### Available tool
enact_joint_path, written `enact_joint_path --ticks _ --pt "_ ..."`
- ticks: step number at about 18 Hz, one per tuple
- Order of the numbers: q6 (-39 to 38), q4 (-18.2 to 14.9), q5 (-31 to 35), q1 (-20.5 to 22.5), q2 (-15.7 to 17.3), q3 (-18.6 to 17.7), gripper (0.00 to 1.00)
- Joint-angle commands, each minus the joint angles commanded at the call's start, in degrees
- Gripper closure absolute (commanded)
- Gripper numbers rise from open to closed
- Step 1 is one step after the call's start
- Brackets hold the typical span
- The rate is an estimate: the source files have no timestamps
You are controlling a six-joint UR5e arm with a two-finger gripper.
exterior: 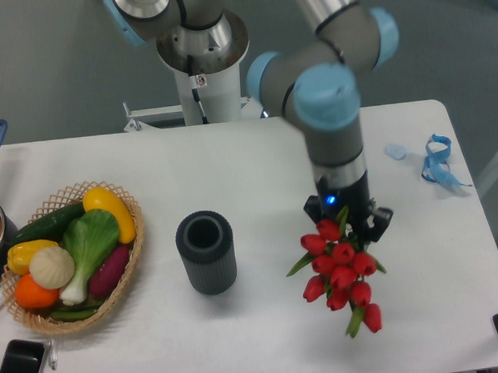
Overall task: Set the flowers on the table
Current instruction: 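Carry the held tulips toward the grey cup and lower them, then lay the tulips on the table and open the gripper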
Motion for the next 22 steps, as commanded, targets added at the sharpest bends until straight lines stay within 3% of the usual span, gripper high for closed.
enact_joint_path --ticks 5,9,12,14,18,22 --pt "0.0 0.1 4.5 -2.0 -4.6 1.2 0.60" --pt "-0.7 0.5 4.5 -3.2 -9.7 4.6 0.59" --pt "-1.3 0.4 4.0 -3.3 -10.5 5.6 0.58" --pt "-1.4 0.6 4.1 -3.3 -10.6 5.7 0.48" --pt "-1.1 1.7 4.0 -3.3 -10.4 5.7 0.00" --pt "-1.2 2.4 3.7 -3.0 -6.0 6.0 0.00"
